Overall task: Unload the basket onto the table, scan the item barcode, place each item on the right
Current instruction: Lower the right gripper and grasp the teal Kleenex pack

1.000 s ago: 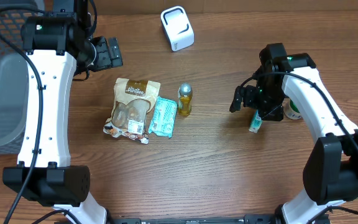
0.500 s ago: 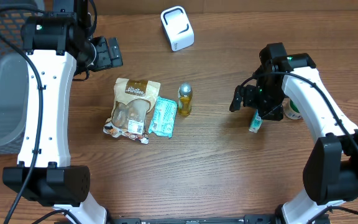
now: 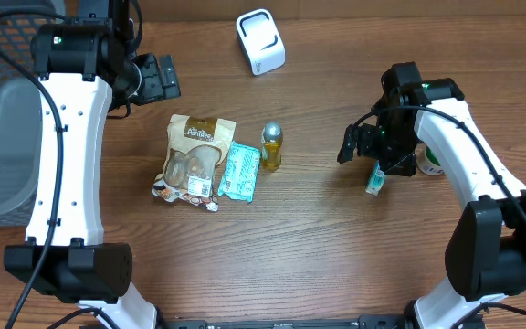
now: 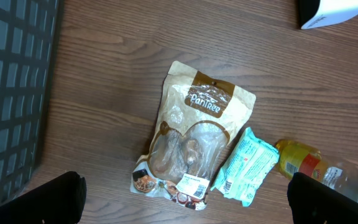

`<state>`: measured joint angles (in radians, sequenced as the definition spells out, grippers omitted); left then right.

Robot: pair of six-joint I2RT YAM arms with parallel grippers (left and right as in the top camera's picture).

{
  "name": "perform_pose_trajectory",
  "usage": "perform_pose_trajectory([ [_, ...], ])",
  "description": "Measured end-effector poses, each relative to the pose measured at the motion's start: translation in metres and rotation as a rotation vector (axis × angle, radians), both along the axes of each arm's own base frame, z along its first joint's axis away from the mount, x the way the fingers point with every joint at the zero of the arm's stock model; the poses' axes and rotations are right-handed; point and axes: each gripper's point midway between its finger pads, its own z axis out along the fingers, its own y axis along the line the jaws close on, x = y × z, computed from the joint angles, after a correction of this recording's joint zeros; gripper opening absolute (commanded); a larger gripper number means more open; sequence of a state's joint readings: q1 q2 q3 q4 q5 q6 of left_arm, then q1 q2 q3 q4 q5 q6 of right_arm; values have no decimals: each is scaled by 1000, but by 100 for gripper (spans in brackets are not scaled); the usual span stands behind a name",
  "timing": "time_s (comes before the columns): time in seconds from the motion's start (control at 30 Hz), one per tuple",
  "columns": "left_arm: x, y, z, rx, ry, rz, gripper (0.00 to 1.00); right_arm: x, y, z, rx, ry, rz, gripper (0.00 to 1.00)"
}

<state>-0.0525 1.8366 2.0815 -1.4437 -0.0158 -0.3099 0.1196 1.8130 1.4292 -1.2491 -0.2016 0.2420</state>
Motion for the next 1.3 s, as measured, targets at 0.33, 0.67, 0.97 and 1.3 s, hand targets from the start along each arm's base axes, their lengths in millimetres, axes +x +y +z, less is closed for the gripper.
perform_pose_trajectory([
  [0.33, 0, 0, 0, 0, 0, 0, 100, -2, -11, -2, -64, 8, -5, 13],
  [0.67, 0, 0, 0, 0, 0, 0, 100, -4, -49, -4, -291, 22, -178, 4],
  [0.97, 0, 0, 0, 0, 0, 0, 100, -6, -71, -2, -419, 11, -247, 4],
  [1.3, 0, 0, 0, 0, 0, 0, 100, -16, -83, -26, -487, 21, -291, 4],
])
